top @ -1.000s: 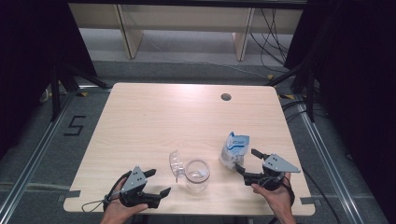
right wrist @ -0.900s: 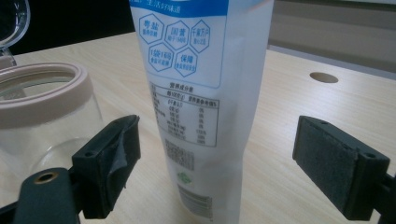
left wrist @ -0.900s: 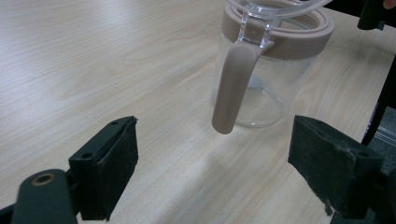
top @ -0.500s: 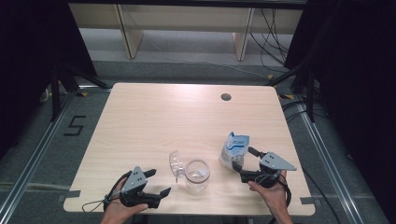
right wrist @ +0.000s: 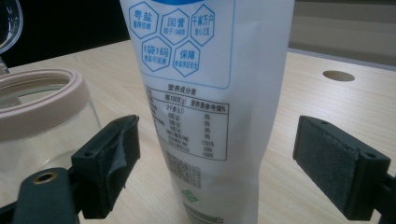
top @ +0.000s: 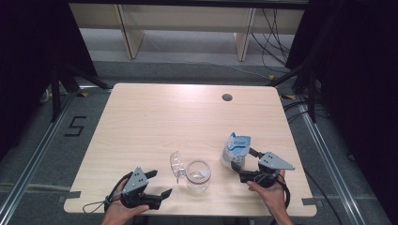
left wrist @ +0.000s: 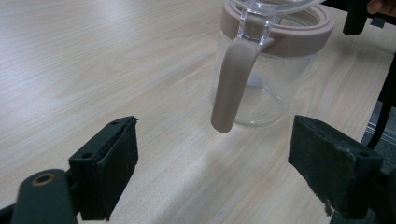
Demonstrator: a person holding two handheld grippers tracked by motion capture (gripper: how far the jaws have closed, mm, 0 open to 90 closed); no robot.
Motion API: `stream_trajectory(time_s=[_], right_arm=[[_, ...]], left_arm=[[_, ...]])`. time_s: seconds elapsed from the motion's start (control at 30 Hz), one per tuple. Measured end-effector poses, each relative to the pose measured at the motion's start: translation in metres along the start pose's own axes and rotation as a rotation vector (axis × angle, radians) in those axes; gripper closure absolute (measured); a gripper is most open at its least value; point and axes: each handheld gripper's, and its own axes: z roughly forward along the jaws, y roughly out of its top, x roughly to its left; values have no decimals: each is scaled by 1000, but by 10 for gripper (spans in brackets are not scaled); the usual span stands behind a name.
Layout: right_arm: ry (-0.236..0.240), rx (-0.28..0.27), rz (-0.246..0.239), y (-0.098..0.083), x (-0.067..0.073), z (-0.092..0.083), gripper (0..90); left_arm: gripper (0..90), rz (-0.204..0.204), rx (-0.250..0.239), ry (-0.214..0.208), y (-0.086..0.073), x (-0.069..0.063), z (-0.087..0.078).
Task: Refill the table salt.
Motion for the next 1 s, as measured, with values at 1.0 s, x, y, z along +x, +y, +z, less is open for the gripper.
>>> stream_trajectory(time_s=[1.0], right_arm=[[11,-5,-9,-3,-2,22,155]], left_arm=[[153,-1,-1,-3,-1,-3,-1]])
